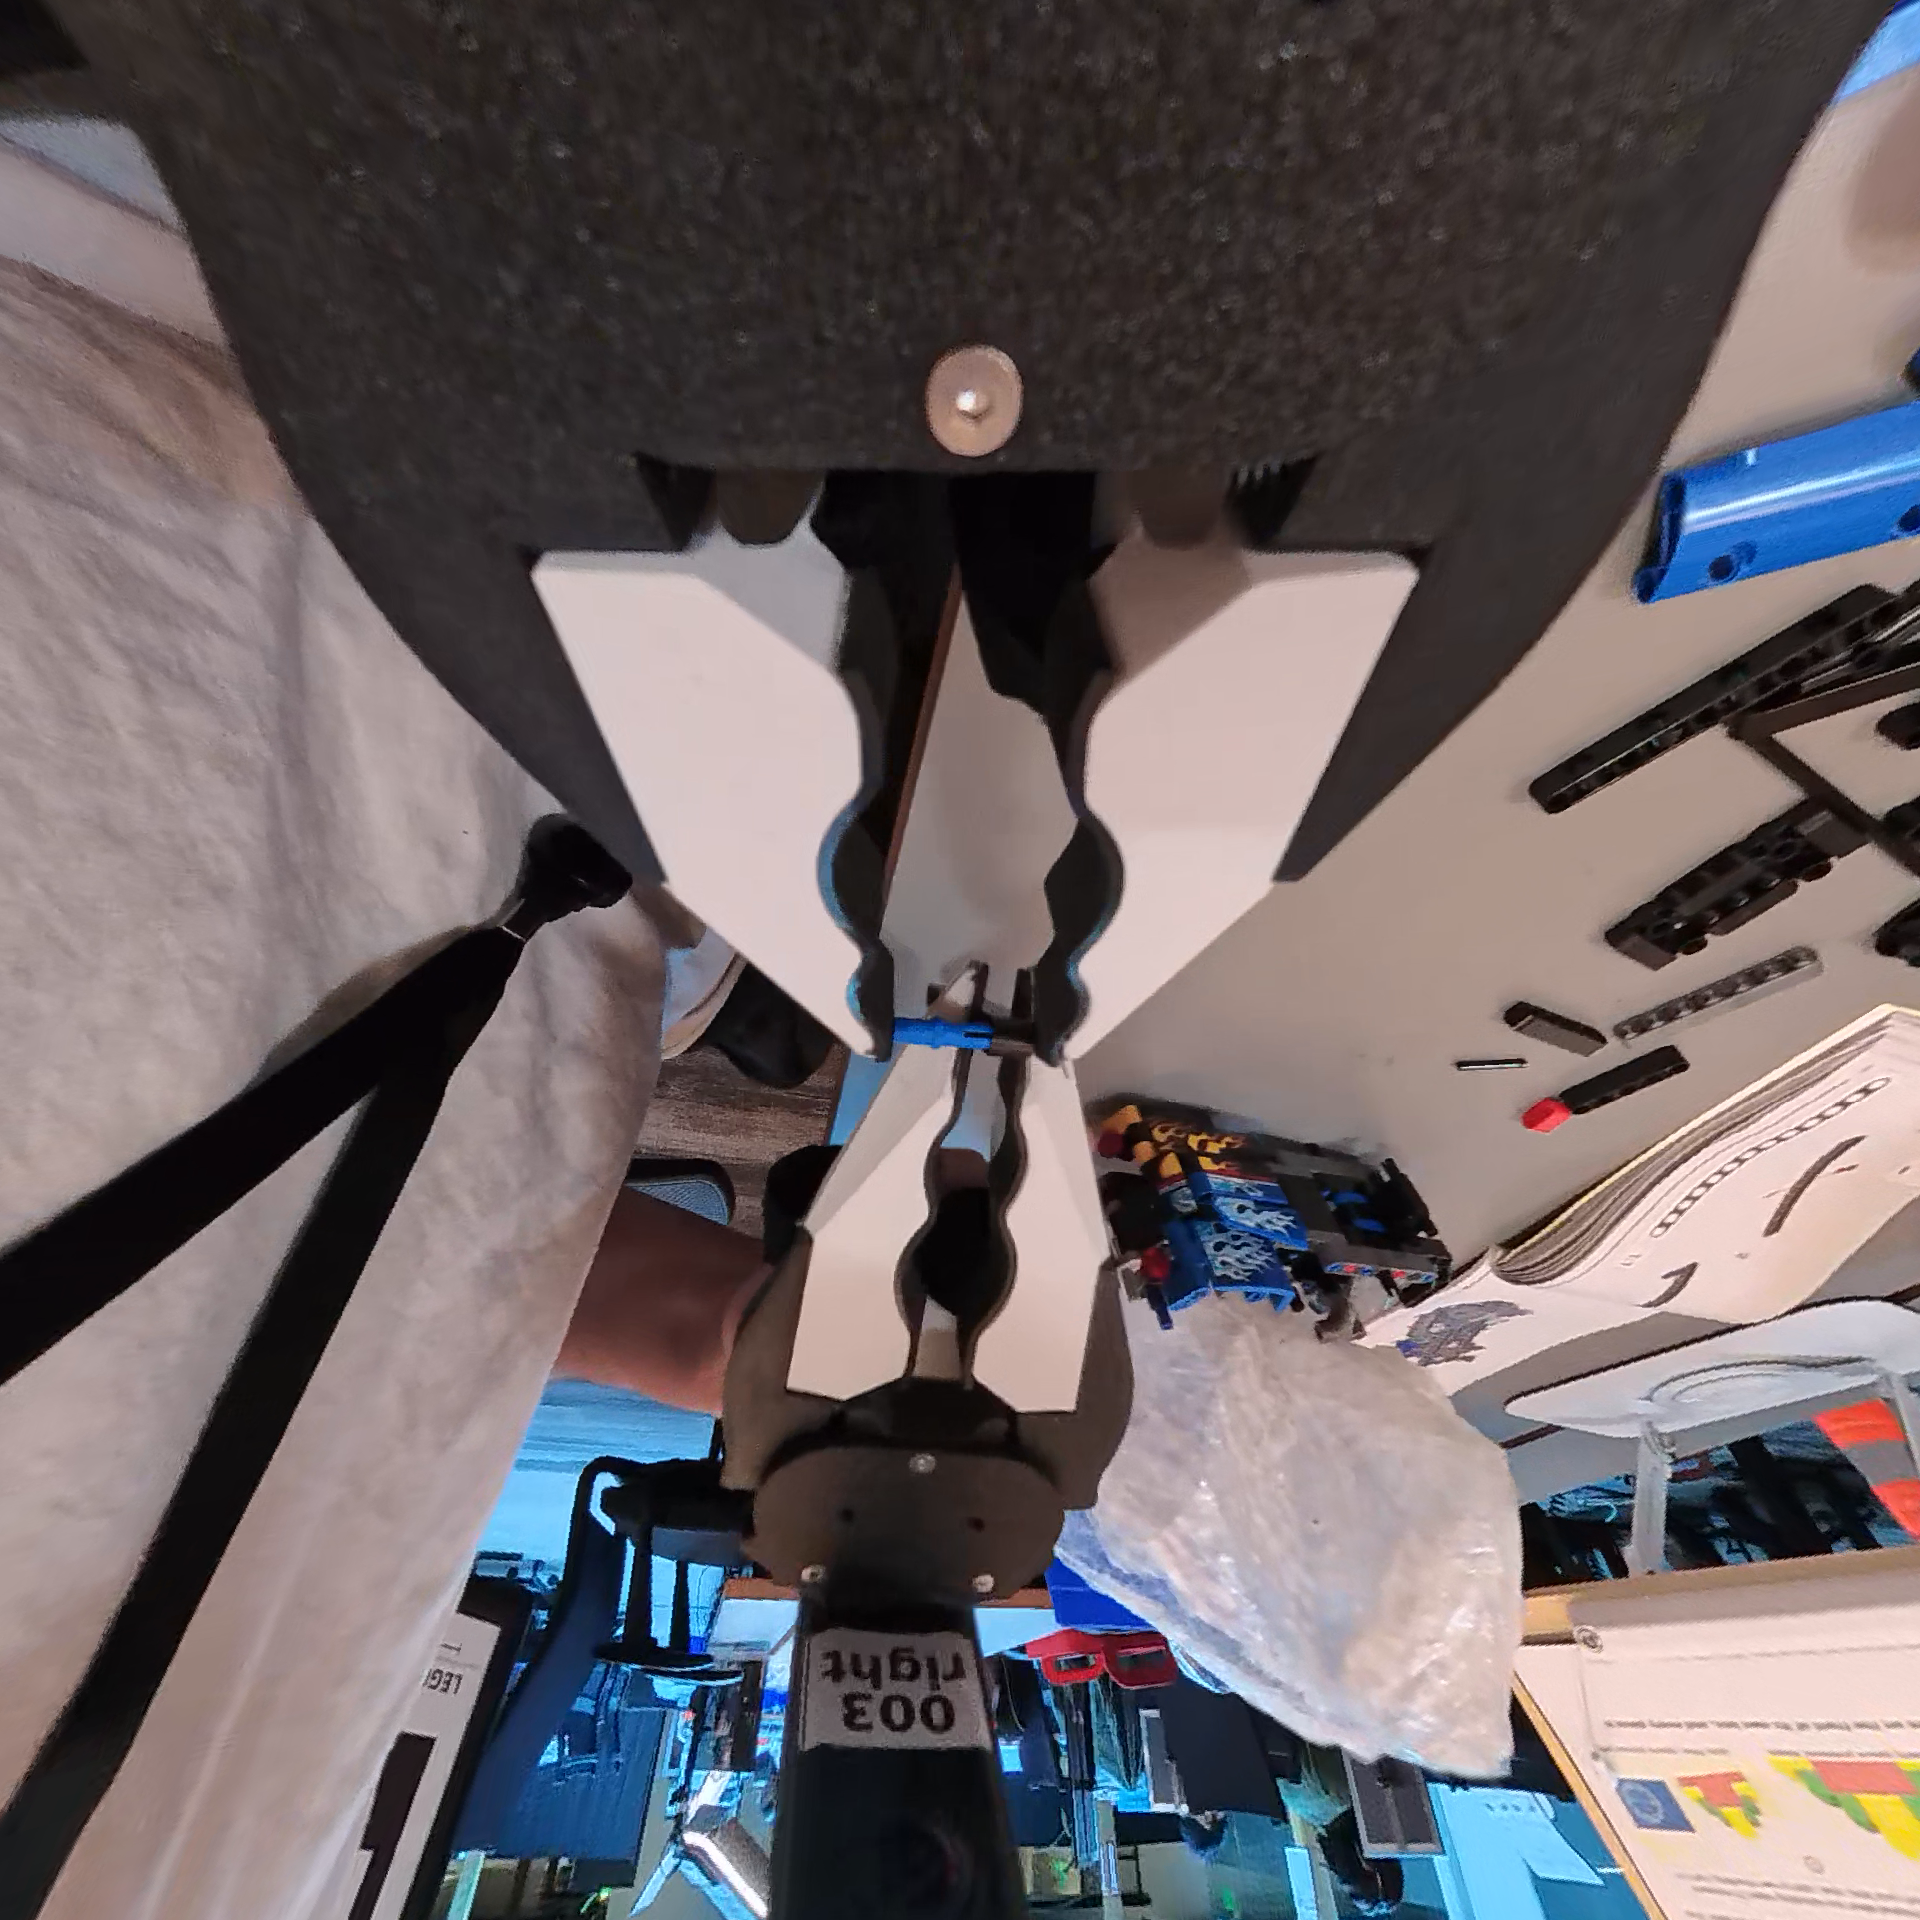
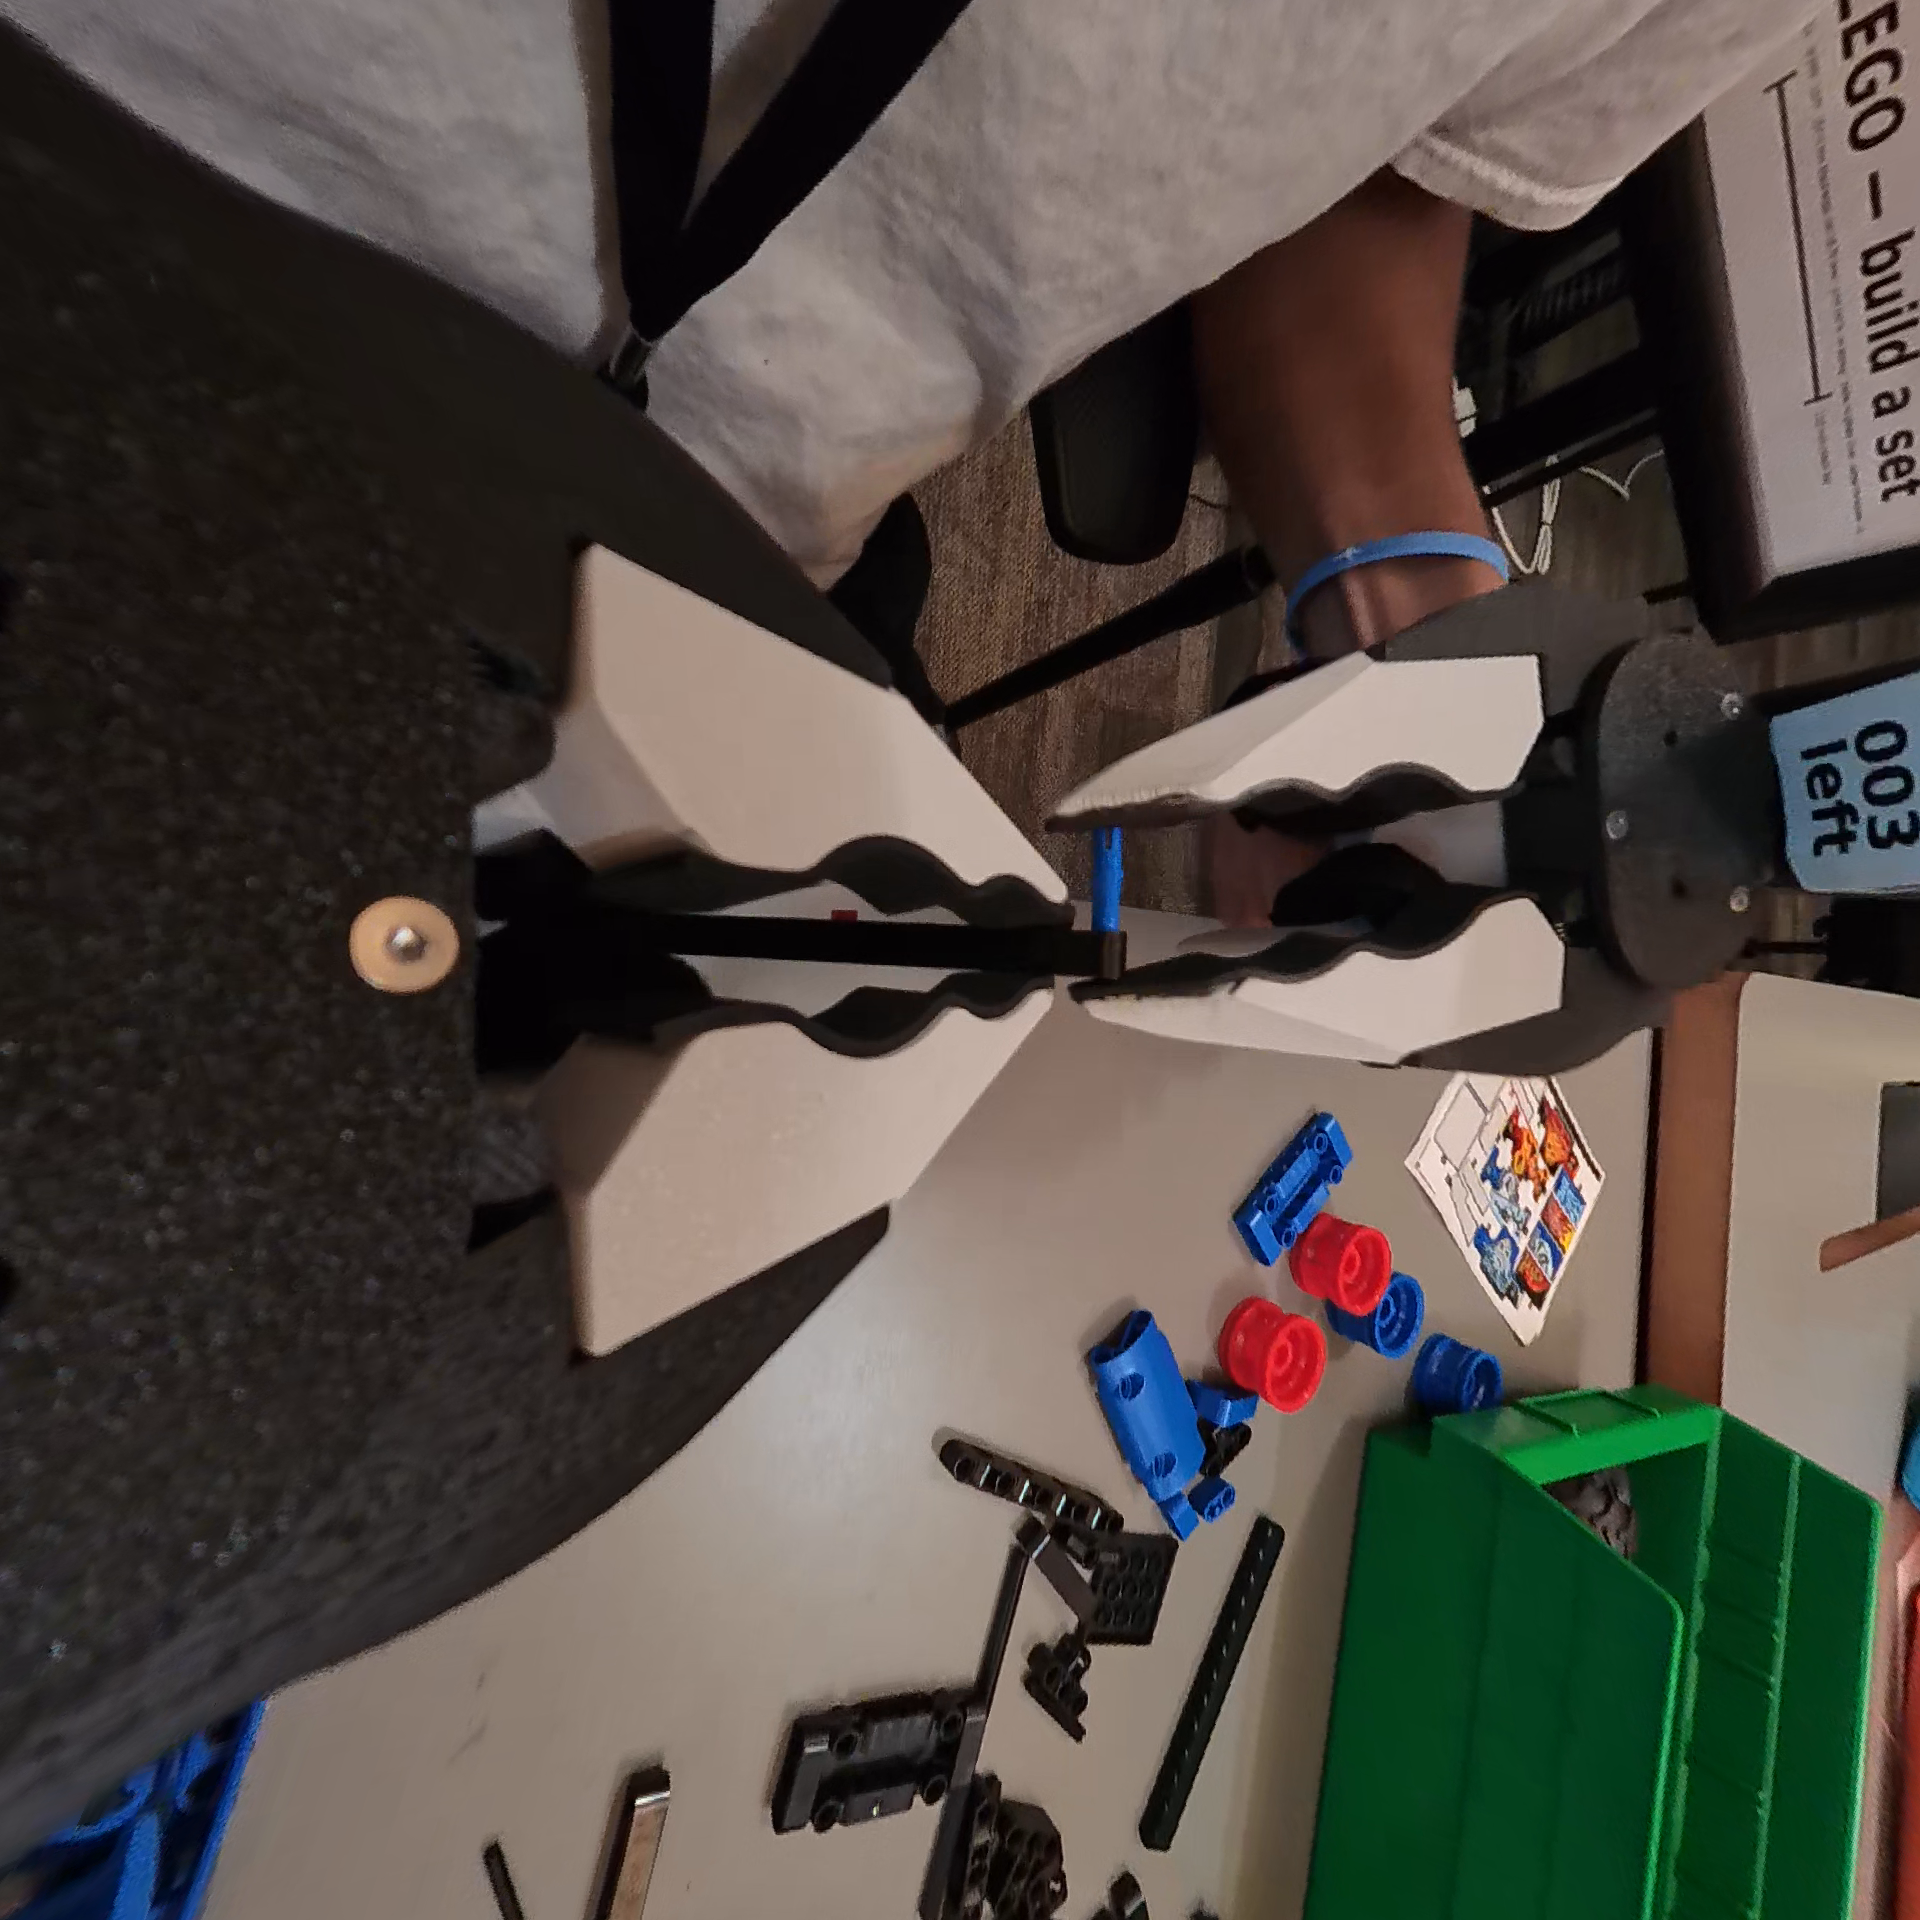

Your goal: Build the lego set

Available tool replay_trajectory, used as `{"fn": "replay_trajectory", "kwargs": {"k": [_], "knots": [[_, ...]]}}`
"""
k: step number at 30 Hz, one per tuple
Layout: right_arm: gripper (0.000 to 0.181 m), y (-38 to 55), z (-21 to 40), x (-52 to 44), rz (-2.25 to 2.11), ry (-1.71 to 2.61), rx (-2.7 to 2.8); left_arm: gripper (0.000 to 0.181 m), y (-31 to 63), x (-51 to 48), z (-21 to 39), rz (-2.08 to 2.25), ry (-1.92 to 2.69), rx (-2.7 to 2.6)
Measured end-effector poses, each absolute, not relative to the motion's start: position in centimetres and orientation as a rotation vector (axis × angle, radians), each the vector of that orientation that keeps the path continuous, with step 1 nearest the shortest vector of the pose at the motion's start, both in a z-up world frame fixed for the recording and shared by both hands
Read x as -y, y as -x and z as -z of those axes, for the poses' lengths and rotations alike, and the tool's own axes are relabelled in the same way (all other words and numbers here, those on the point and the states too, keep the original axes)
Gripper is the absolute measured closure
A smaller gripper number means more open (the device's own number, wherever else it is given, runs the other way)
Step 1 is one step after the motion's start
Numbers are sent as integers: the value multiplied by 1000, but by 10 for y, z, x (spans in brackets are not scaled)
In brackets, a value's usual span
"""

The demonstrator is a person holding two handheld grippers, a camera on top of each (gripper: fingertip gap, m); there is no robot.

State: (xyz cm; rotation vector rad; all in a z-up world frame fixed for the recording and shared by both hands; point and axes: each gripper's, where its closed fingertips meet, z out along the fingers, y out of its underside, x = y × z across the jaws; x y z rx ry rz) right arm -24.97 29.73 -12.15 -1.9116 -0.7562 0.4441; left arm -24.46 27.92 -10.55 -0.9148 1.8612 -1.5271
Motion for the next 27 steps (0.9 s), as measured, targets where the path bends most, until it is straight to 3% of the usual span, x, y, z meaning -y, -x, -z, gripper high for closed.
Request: {"fn": "replay_trajectory", "kwargs": {"k": [22, 25, 27], "knots": [[174, 245, 124, -300, -383, 1951, 736, 159, 238, -283, 109, 1569, 961, -1821], [158, 234, 126, -300, -359, 1977, 687, 159, 240, -290, 107, 1561, 969, -1804], [156, 227, 131, -297, -351, 2001, 662, 159, 240, -297, 109, 1523, 1006, -1800]]}}
